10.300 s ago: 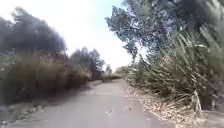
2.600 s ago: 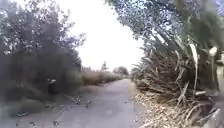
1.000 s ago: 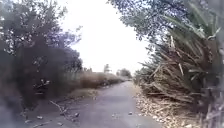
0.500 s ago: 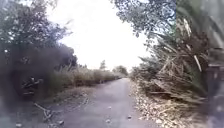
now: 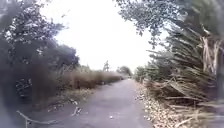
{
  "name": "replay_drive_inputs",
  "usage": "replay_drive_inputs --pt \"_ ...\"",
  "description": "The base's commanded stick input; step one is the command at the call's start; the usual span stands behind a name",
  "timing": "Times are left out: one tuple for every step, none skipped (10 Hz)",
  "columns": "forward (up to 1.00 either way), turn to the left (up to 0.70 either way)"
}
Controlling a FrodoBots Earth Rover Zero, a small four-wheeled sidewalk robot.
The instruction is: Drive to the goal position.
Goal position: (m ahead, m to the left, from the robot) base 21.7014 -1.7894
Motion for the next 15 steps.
replay_drive_inputs --pt "0.85 0.00" --pt "0.85 0.00" --pt "0.85 0.00" --pt "0.85 0.00" --pt "0.85 0.00" --pt "0.85 0.00" --pt "0.85 0.00" --pt "0.85 0.00" --pt "0.85 0.00" --pt "0.85 0.00" --pt "0.85 0.00" --pt "0.85 0.00" --pt "0.85 0.00" --pt "0.85 0.00" --pt "0.85 0.00"
